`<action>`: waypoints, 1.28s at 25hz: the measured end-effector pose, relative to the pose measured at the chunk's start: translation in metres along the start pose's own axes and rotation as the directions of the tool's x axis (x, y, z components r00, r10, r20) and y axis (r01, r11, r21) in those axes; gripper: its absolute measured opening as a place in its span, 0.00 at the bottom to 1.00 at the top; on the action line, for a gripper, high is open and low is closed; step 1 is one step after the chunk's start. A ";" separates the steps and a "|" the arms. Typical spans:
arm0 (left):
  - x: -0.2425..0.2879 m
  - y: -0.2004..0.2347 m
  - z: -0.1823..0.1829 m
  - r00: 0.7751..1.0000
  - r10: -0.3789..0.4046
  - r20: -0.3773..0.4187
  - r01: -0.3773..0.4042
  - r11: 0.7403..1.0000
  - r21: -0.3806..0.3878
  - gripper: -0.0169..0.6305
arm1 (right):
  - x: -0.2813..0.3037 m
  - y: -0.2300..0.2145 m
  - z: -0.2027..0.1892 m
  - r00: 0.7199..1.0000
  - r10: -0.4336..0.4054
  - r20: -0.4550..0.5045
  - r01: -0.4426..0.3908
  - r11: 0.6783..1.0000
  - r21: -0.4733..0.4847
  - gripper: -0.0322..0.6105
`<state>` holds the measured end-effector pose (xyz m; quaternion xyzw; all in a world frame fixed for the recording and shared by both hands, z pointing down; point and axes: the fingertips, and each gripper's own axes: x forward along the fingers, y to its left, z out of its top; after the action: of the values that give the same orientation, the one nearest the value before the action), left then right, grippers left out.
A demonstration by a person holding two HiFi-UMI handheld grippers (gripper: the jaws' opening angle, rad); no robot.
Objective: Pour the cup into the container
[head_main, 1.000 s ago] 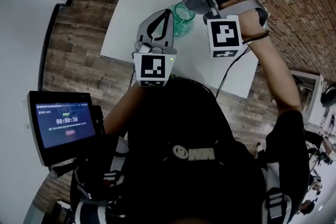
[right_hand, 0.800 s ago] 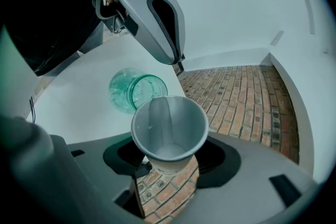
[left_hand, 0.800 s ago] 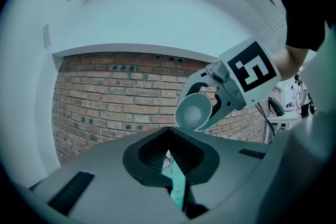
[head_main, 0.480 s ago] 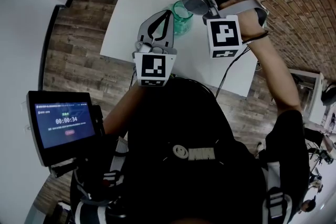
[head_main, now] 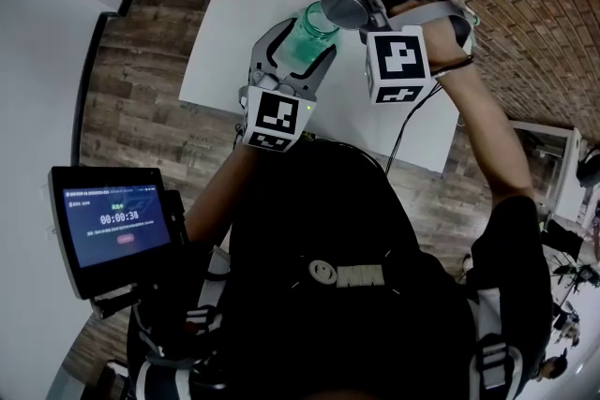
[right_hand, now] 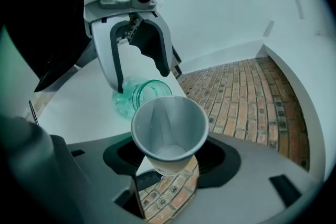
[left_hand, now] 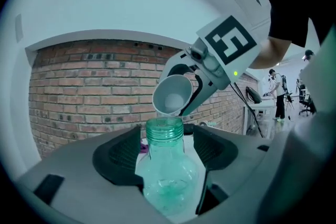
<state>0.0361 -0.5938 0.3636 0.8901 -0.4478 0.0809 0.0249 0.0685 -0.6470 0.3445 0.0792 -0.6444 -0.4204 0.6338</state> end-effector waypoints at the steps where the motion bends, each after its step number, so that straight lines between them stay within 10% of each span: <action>1: 0.003 0.000 -0.006 1.000 -0.013 -0.021 0.014 1.000 0.016 0.54 | 0.001 0.001 0.000 1.000 0.003 0.003 -0.003 1.000 0.007 0.47; 14: 0.030 -0.008 -0.018 0.993 -0.102 -0.057 0.109 0.983 0.150 0.58 | -0.009 0.006 -0.008 0.999 -0.010 0.042 0.003 0.987 0.158 0.47; 32: 0.059 -0.014 -0.017 0.984 -0.175 -0.035 0.178 0.977 0.119 0.58 | -0.008 0.009 -0.026 0.998 -0.017 0.055 0.004 0.972 0.234 0.47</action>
<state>0.0798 -0.6302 0.3901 0.9252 -0.3608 0.1165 -0.0167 0.0971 -0.6481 0.3399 0.1446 -0.7068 -0.3469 0.5993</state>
